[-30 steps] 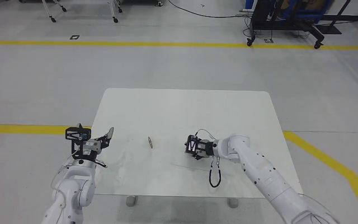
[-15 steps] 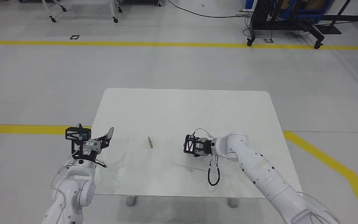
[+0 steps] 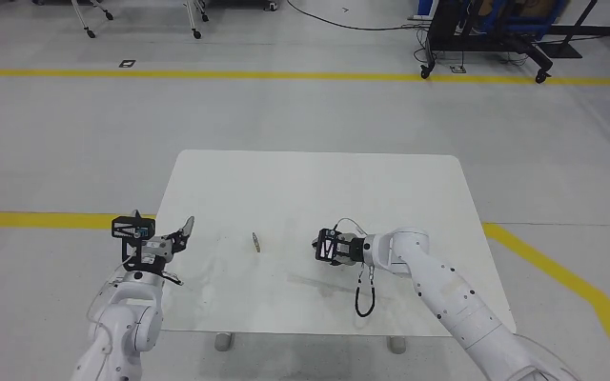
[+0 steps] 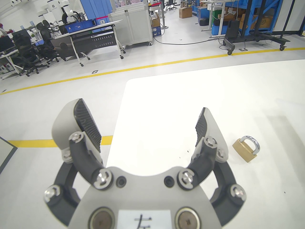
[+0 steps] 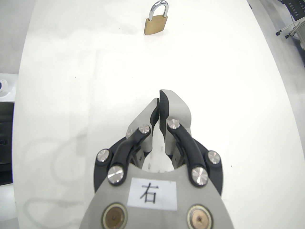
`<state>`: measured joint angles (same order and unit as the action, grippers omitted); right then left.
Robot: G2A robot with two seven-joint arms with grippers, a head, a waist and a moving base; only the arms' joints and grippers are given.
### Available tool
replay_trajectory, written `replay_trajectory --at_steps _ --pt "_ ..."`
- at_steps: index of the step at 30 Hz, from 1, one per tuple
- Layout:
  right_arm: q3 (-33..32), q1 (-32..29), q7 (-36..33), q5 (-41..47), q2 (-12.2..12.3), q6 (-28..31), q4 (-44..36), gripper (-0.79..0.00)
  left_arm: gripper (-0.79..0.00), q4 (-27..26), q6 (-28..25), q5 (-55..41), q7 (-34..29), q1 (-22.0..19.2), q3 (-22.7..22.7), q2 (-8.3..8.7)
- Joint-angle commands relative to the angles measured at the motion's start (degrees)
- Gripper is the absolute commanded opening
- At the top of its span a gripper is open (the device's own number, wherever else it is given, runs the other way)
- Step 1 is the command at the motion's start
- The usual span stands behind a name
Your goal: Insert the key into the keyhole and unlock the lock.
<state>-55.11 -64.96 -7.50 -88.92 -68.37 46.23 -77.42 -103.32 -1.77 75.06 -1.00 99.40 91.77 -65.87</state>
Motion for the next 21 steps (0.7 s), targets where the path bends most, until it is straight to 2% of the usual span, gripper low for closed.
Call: replay_trajectory --at_steps 1,5,10,15,21 --pt "0.0 0.0 0.0 0.0 0.0 0.0 0.0 -0.785 0.0 -1.1 -5.4 -0.3 -1.9 0.3 -0.2 0.23" --pt "0.0 0.0 0.0 0.0 0.0 0.0 0.0 -0.785 0.0 -2.1 -20.5 0.9 -9.0 -2.1 -2.8 0.97" --pt "0.0 0.0 0.0 0.0 0.0 0.0 0.0 -0.785 0.0 -2.1 -30.9 7.7 -15.8 -6.9 -9.5 1.32" --pt "0.4 -0.6 -0.2 -0.5 0.0 -1.0 -0.3 -0.785 0.0 0.6 -35.5 8.4 -19.1 -11.6 -15.8 0.97" --pt "0.4 -0.8 -0.8 0.1 0.1 -1.8 -0.9 -0.785 0.0 3.3 -33.5 10.5 -22.6 -15.7 -21.4 0.28"
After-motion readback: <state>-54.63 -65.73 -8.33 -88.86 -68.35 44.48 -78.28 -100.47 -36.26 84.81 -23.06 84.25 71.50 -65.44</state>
